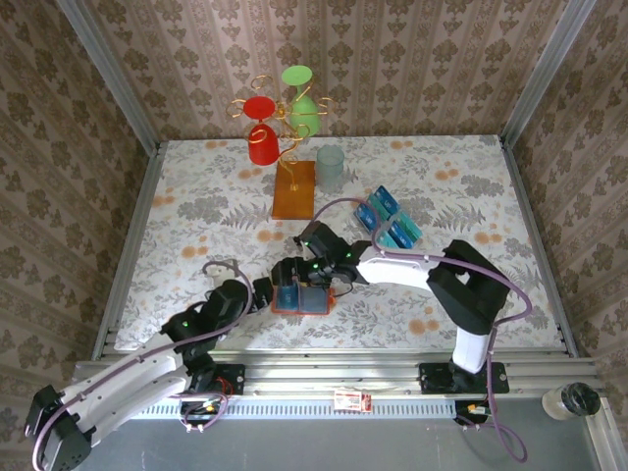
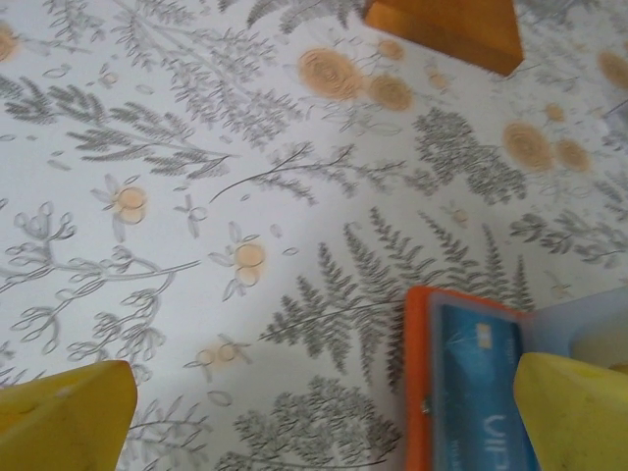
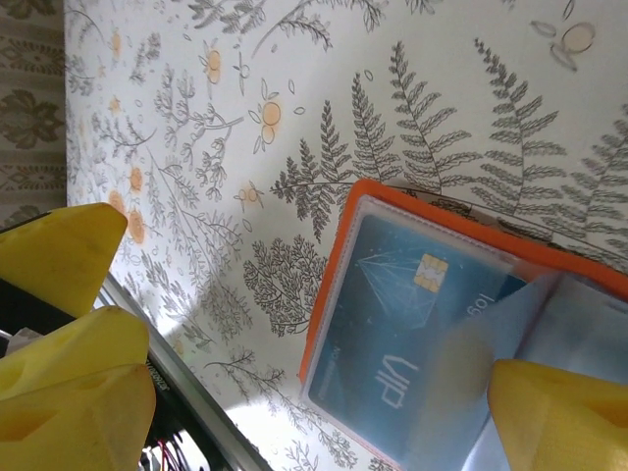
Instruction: Put the credit cards into the card holder
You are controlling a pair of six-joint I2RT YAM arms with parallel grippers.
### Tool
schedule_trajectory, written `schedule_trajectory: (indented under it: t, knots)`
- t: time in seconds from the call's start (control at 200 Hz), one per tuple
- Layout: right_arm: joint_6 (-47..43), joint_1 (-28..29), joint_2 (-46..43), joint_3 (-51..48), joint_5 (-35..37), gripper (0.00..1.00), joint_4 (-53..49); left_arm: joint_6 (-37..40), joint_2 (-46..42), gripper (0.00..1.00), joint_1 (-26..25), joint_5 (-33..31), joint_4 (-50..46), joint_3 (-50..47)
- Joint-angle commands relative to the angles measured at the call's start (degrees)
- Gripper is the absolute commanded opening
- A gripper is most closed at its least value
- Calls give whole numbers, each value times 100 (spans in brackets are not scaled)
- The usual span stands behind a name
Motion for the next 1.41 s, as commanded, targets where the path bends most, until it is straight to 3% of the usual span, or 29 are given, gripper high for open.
schedule_trajectory:
  t: [0.0, 0.625, 1.4]
  knots:
    - [147, 205, 252, 228, 54, 89, -117, 39, -208, 100, 110, 19, -174, -39]
    - [506, 244, 795, 200, 43, 89, 337, 92, -273, 100, 373, 224, -363, 54]
    - [302, -370, -317, -438, -168, 87, 486, 302, 1062, 100, 369, 506, 198, 657]
